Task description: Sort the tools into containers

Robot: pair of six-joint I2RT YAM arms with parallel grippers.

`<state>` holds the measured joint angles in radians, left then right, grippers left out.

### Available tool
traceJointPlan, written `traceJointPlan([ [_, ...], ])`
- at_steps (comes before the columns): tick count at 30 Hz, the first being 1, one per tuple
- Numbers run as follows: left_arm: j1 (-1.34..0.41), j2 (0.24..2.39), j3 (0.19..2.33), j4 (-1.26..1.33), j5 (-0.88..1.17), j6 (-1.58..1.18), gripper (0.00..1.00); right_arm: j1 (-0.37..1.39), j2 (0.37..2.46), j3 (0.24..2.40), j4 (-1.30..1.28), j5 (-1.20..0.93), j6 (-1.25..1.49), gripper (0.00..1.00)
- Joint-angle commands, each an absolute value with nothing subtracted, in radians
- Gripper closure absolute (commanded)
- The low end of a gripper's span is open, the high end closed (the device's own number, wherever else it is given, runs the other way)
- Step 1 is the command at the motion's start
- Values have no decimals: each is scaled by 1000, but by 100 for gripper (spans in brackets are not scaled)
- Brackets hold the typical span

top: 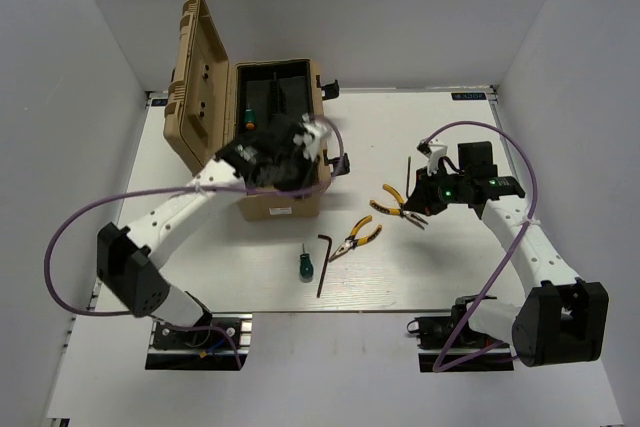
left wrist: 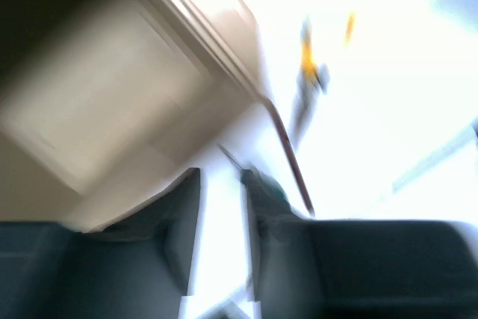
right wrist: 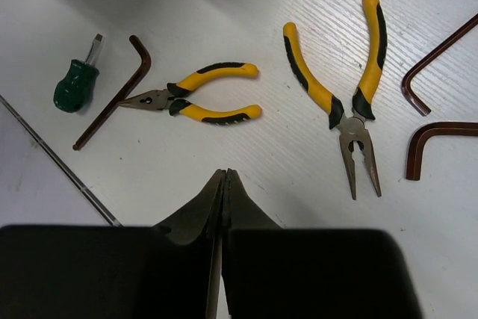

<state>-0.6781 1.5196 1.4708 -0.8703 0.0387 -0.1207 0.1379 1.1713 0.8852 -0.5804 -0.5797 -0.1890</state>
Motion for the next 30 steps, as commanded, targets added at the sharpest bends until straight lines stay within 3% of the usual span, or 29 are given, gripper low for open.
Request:
traceJointPlan([
  [1, -767, 1393, 1331, -982, 106, -202, 56, 133, 1175, 890, -574, -569, -190, 98],
  [3, -823, 1347, 1292, -982, 106, -273, 51, 135, 1175, 891, -571, -568, -187, 95],
  [5, -860, 1302, 1246, -982, 112, -317, 44, 136, 1187, 891, -571, -566, -186, 86],
  [6, -895, 1292, 1205, -982, 97, -362, 41, 135, 1187, 890, -572, -568, -183, 80],
  [7, -910, 1270, 1181, -968, 68, -379, 39, 135, 1193, 890, -572, -568, -181, 68],
  [10, -942, 1259, 1094, -914, 6, -443, 38, 137, 1192, 885, -565, -566, -178, 62],
  [19, -1043, 1339, 934, -699, -152, -675, 37, 137, 1193, 881, -566, -557, -176, 62],
  [21, -1043, 1365, 934, -687, -163, -696, 30, 135, 1190, 882, -568, -563, -178, 62],
  [30, -1062, 1462, 923, -626, -230, -747, 25, 135, 1172, 881, -569, -568, -181, 62],
])
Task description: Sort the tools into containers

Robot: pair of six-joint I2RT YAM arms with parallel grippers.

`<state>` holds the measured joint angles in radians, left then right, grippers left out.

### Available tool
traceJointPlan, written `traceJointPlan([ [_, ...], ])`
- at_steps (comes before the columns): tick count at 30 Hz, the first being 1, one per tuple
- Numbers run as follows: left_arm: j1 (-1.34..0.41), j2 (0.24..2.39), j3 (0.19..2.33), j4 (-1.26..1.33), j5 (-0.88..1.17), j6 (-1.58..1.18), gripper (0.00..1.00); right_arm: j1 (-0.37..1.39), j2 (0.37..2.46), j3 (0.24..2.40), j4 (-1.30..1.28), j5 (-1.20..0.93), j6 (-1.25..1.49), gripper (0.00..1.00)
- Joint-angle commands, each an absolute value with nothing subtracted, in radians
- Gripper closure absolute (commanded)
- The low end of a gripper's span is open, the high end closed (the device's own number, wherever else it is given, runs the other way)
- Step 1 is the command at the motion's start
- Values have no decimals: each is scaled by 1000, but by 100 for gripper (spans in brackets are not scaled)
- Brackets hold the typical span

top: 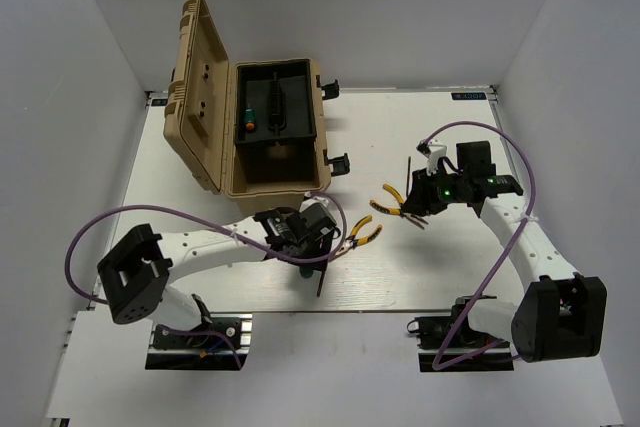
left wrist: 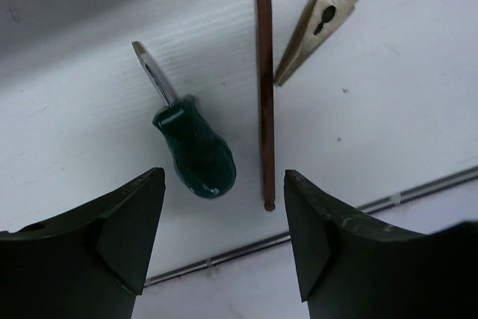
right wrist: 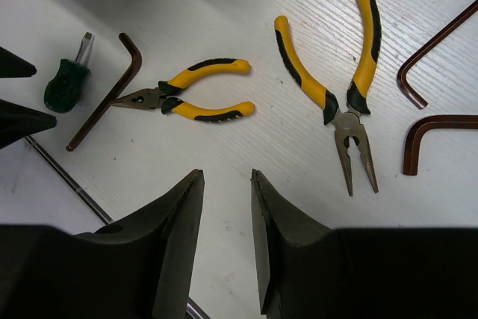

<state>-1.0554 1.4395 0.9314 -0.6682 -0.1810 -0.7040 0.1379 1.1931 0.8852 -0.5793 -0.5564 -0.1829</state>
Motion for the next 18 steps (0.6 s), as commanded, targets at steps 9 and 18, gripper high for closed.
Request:
traceJointPlan([
  [9, -1062, 1511, 822, -568, -295, -816, 33, 135, 1161, 879, -572, -571, -181, 62],
  [18, -1071, 1511, 833, -558, -305, -816, 70, 130, 1157, 880, -572, -574, -179, 62],
])
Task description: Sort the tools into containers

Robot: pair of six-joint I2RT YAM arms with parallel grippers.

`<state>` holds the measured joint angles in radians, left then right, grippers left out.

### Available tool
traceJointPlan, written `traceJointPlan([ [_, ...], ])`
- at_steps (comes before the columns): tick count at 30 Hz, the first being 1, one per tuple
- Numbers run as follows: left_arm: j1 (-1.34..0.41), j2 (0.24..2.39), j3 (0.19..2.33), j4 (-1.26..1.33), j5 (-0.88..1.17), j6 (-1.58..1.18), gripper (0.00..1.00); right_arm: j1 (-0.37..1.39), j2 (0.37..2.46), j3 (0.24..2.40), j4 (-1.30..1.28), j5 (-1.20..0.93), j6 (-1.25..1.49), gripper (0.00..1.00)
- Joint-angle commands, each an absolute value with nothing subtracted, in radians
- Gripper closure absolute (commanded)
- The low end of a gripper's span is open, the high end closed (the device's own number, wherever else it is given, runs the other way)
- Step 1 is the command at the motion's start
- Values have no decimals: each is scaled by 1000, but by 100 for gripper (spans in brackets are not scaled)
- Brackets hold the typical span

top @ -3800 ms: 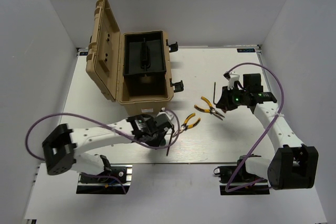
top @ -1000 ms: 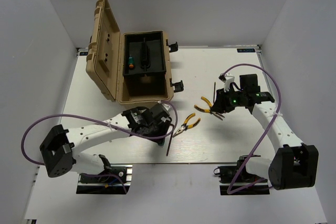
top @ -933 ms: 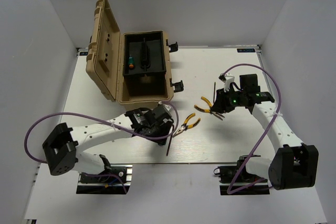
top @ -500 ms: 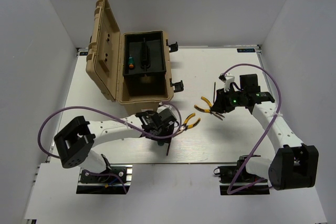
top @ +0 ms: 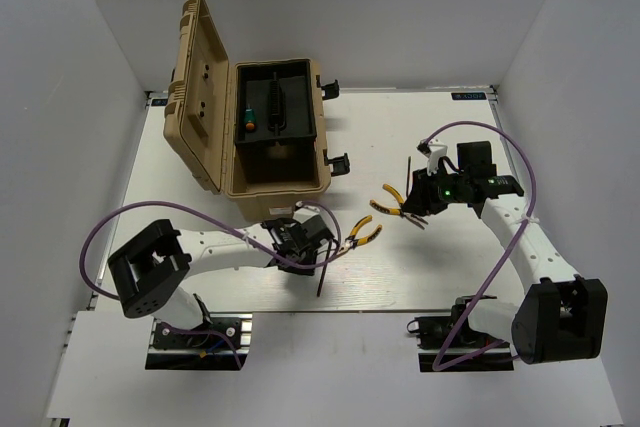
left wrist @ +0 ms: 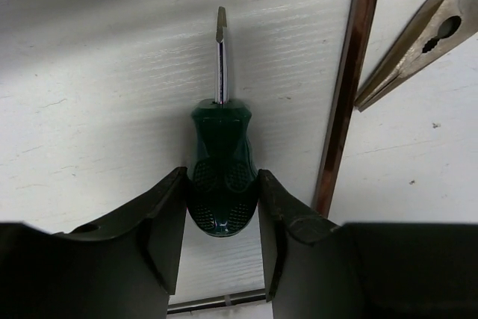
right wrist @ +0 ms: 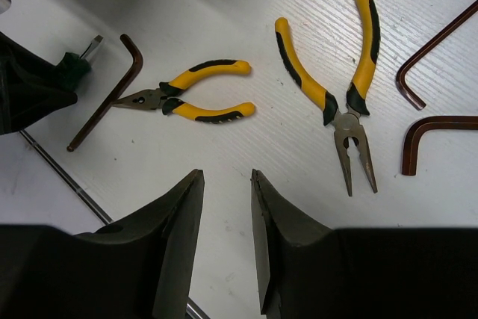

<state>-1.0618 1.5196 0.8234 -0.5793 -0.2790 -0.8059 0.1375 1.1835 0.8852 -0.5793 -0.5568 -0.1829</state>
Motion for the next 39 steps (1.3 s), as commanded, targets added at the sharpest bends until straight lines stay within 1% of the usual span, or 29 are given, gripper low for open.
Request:
traceJointPlan([
  [1, -1071, 1511, 833, -558, -305, -805, 75, 133, 1152, 879, -572, -574, -181, 62],
  [3, -1091, 1500, 859, -569, -281, -781, 80, 133, 1152, 879, -572, -575, -179, 62],
  [4, -1091, 1500, 870, -569, -269, -766, 86, 132, 1154, 877, -572, -574, -183, 62],
  [6, -1118, 1456, 923, -578, -227, -724, 90, 133, 1151, 882, -575, -569, -193, 62],
  [7, -1143, 1441, 951, -592, -227, -689, 95, 132, 1150, 881, -574, -549, -192, 62],
  [8, -1156, 1422, 1012, -592, -215, -658, 97, 133, 1149, 881, -572, -535, -192, 64],
  [9, -1169, 1386, 1041, -592, -184, -619, 97, 133, 1144, 881, -572, -525, -186, 69],
  [10, -1178, 1370, 1075, -592, -184, -548, 98, 130, 1144, 881, -566, -494, -186, 79],
  [11, -1187, 1370, 1157, -603, -184, -502, 99, 133, 1141, 879, -563, -486, -184, 100],
  [13, -1187, 1361, 1259, -680, -230, -437, 100, 132, 1141, 882, -561, -468, -178, 100],
  [14, -1168, 1386, 1354, -713, -262, -401, 100, 132, 1140, 882, -560, -460, -178, 100],
  [17, -1111, 1413, 1462, -729, -447, -328, 100, 130, 1137, 879, -554, -446, -172, 100],
  [19, -1050, 1454, 1556, -719, -544, -293, 100, 130, 1138, 880, -549, -437, -167, 100],
  [20, -970, 1483, 1592, -732, -573, -282, 100, 127, 1137, 877, -551, -439, -166, 100],
  [22, -875, 1579, 1659, -732, -609, -253, 100, 127, 1140, 876, -548, -437, -164, 100],
  [23, -770, 1613, 1721, -741, -582, -244, 100, 124, 1143, 874, -546, -436, -166, 100],
  [27, -547, 1767, 1842, -719, -505, -212, 100, 121, 1143, 873, -548, -434, -164, 100],
  [28, -517, 1801, 1908, -733, -491, -212, 100, 123, 1143, 873, -545, -436, -164, 100],
  [30, -456, 1894, 1971, -758, -474, -198, 100, 117, 1144, 873, -543, -433, -164, 100],
  [34, -381, 2035, 2136, -827, -440, -198, 100, 123, 1157, 870, -538, -425, -167, 100],
  [37, -350, 2062, 2148, -815, -417, -198, 100, 123, 1158, 870, -541, -422, -170, 100],
  [38, -336, 2071, 2148, -805, -390, -198, 97, 123, 1160, 870, -541, -420, -172, 97],
  [39, -336, 2080, 2137, -805, -381, -198, 92, 121, 1160, 870, -541, -422, -169, 82],
])
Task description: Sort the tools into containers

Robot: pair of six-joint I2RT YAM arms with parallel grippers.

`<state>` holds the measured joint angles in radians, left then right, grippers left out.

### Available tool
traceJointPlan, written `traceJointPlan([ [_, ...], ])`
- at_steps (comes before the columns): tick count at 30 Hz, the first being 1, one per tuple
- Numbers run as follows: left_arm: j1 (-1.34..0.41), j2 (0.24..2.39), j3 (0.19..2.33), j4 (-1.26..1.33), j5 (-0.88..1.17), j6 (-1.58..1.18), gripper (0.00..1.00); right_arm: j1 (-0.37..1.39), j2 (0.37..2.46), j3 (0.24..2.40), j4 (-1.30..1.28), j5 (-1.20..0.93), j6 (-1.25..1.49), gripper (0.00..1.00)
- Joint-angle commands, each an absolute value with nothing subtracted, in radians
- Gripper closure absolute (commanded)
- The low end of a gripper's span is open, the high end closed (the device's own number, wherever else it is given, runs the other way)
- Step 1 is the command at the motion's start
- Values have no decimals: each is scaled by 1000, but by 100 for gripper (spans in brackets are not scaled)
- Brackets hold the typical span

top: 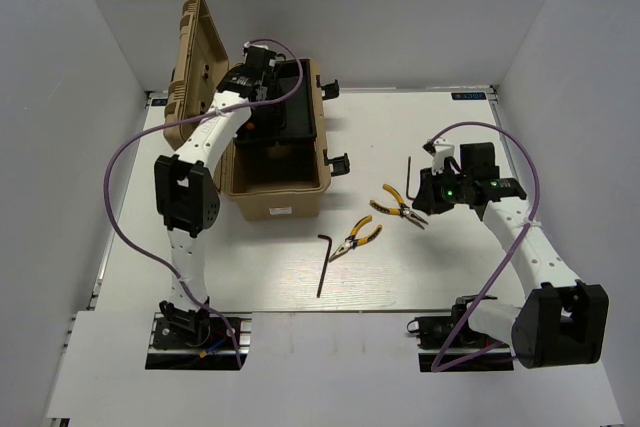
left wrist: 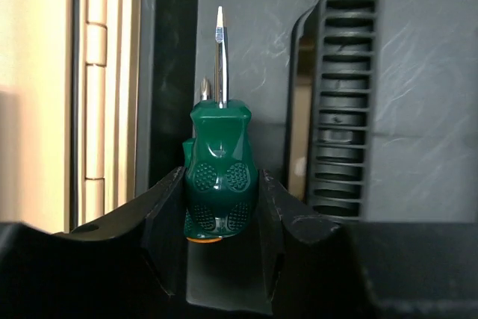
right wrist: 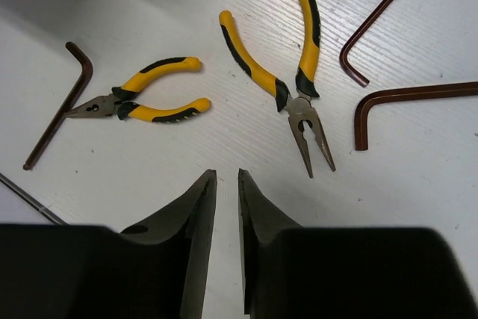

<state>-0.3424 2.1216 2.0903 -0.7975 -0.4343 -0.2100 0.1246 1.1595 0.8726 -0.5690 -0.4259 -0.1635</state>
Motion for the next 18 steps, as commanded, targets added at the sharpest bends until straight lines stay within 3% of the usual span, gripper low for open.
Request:
traceJointPlan([
  [1, -324, 2089, 2147, -805, -380, -198, 85, 120, 1163, 873, -541, -423, -173, 73],
  [2, -315, 2098, 2148, -816, -368, -198, 65, 121, 1169, 871, -541, -417, -172, 67],
  [4, -314, 2109, 2157, -816, -359, -198, 48, 120, 1177, 873, -543, -396, -172, 55],
  [6, -305, 2109, 2157, -816, -359, -198, 35, 120, 1192, 877, -542, -362, -164, 55],
  [13, -316, 2022, 2181, -795, -327, -178, 25, 121, 1265, 902, -499, -166, -101, 59],
  [16, -327, 1982, 2172, -795, -295, -178, 25, 120, 1316, 925, -477, -109, -75, 64],
  [18, -337, 1903, 2106, -766, -211, -178, 32, 123, 1357, 946, -465, -55, -25, 67],
])
